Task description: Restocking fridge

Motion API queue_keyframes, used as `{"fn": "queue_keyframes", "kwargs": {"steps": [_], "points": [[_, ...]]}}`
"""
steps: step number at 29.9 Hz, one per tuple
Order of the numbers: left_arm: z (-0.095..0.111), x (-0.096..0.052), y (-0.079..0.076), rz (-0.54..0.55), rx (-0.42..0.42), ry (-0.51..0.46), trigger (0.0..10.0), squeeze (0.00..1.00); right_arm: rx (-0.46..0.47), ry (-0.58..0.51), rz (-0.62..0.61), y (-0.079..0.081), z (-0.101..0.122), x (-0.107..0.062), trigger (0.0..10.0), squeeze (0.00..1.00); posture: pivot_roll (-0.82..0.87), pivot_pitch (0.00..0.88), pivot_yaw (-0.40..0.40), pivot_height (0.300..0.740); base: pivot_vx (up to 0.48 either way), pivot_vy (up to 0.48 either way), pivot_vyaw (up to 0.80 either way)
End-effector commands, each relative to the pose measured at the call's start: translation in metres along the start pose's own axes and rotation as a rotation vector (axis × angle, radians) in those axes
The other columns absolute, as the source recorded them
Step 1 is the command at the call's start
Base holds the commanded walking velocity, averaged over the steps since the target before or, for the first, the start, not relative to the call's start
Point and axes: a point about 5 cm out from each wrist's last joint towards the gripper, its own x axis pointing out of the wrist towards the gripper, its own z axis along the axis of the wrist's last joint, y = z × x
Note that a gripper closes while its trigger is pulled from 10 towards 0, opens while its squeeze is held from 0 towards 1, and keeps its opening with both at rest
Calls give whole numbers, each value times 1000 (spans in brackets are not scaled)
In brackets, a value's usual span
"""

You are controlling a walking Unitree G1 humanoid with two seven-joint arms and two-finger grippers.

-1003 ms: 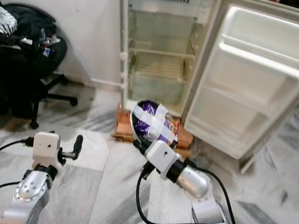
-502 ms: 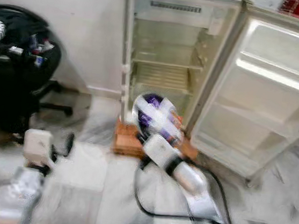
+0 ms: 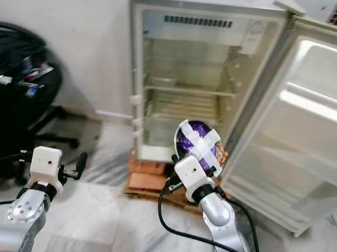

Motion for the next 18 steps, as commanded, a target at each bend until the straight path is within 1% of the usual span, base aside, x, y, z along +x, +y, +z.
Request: {"fn": "queue_keyframes", "kwargs": {"steps": [1, 6, 8, 10, 14, 16, 18], "points": [[2, 0, 9, 16, 19, 0, 10000, 0, -7, -53, -22, -4, 13, 5, 10000, 0, 31, 0, -5, 740, 480, 0, 0], [1, -2, 12, 46, 15, -2, 10000, 0, -1, -53, -4, -3, 12, 5, 10000, 0, 39, 0, -13, 740, 480, 0, 0], [0, -2, 14, 62, 5, 7, 10000, 0, 21, -76, 36, -1, 16, 7, 10000, 0, 42, 0, -15, 740, 459, 0, 0], [0, -2, 14, 64, 4, 9, 10000, 0, 24, -80, 44, 0, 17, 8, 10000, 0, 42, 0, -16, 740, 446, 0, 0], [1, -2, 14, 62, 0, 0, 10000, 0, 40, -115, 130, 8, 22, 8, 10000, 0, 46, 0, -16, 740, 396, 273, 0], [1, -2, 14, 62, 0, 0, 10000, 0, 34, -116, 145, 9, 22, 8, 10000, 0, 47, 0, -16, 740, 337, 330, 0], [1, -2, 13, 61, 3, 4, 10000, 0, 27, -111, 136, 8, 21, 8, 10000, 0, 49, 0, -15, 740, 120, 0, 0]]}}
